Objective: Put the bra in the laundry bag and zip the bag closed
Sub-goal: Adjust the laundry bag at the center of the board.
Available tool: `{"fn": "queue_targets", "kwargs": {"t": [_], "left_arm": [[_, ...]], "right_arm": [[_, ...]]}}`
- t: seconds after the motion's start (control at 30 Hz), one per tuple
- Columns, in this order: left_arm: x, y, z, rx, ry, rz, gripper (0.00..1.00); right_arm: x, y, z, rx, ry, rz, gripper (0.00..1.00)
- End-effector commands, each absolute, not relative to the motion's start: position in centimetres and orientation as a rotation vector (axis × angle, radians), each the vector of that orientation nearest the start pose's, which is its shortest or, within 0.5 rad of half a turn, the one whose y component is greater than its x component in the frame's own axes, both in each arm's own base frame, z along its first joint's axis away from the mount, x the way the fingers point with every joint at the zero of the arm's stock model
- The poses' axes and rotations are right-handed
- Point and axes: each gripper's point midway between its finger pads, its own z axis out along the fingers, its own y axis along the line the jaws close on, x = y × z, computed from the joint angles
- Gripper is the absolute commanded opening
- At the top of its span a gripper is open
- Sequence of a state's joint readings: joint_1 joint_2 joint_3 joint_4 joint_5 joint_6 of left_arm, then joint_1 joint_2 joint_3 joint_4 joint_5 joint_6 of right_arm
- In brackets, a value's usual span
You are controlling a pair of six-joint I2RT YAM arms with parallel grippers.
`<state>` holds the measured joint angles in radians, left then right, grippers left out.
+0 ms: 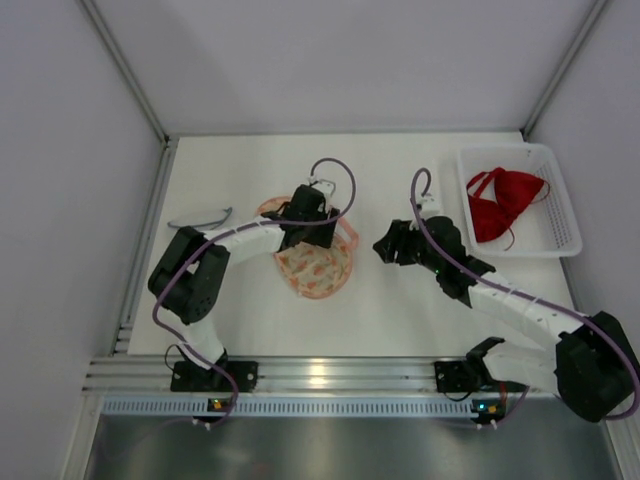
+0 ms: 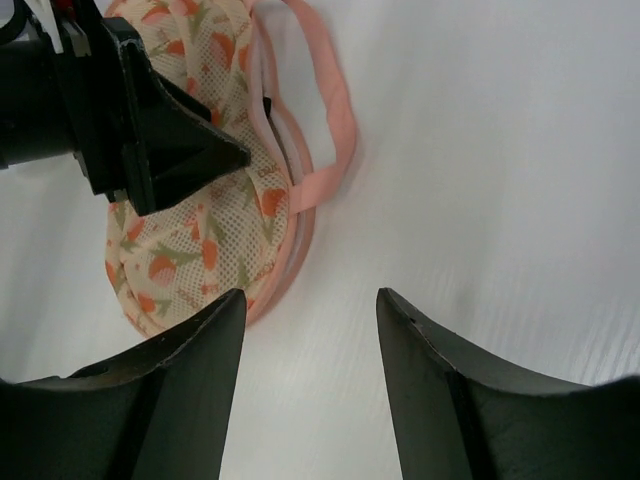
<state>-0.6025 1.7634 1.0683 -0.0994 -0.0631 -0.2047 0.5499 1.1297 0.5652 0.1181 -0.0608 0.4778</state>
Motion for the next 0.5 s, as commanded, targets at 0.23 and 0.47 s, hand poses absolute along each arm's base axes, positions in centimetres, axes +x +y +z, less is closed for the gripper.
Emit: {"fn": "queue_targets", "kwargs": {"t": [0.23, 0.47], "left_arm": [[36.7, -27.7, 3.3, 0.001, 2.465, -0.344, 0.59], [38.3, -27.8, 1.9, -0.496, 2.389, -0.297, 0.58]], "right_arm": [[28.9, 20.6, 14.3, 0.103, 2.006, 0.71, 0.57], [28.4, 20.8, 12.9, 0.093, 2.035, 0.704, 0.59]]}}
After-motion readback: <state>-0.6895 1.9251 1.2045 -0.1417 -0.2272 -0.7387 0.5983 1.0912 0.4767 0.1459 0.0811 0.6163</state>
